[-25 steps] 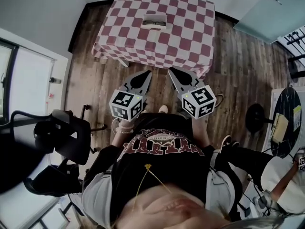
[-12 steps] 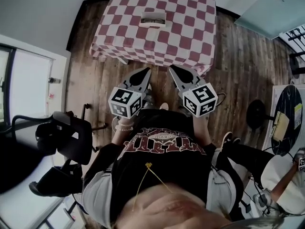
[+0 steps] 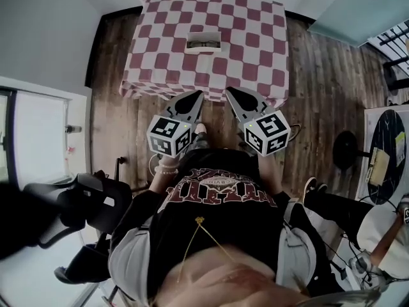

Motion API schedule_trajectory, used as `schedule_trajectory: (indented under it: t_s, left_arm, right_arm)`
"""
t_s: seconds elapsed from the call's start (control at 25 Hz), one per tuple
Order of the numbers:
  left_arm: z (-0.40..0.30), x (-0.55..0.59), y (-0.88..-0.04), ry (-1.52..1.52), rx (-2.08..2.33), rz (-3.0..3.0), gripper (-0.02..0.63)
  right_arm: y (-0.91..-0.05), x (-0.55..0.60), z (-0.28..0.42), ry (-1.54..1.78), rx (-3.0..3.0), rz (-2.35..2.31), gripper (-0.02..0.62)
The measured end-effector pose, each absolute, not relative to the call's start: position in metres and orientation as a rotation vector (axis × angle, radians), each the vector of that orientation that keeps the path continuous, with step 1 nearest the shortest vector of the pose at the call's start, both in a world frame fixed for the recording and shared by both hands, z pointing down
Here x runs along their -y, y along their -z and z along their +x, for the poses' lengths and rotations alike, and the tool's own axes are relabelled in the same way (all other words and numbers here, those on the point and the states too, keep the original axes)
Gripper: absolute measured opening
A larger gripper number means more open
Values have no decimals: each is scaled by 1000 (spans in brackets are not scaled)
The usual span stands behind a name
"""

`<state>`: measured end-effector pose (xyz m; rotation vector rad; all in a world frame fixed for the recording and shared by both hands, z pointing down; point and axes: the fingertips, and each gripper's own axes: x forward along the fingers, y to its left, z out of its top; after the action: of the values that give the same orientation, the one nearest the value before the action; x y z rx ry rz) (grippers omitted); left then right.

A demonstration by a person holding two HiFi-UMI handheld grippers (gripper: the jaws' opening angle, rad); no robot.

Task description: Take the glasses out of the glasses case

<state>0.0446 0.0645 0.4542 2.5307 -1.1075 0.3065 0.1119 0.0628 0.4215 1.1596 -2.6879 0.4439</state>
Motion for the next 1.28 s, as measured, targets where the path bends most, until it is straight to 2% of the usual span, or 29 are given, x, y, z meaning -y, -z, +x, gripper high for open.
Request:
schedule_trajectory:
  t_s: [0.68,1.28]
  left_arm:
    - [-10,23,-461,-340,993,2574,-2]
    - [-21,57,-474,-320,994,2515,-2]
  right_arm:
    - [-424,26,71,-428,2616,1311,20]
    - [-435,68,66,-444,2570,1268,20]
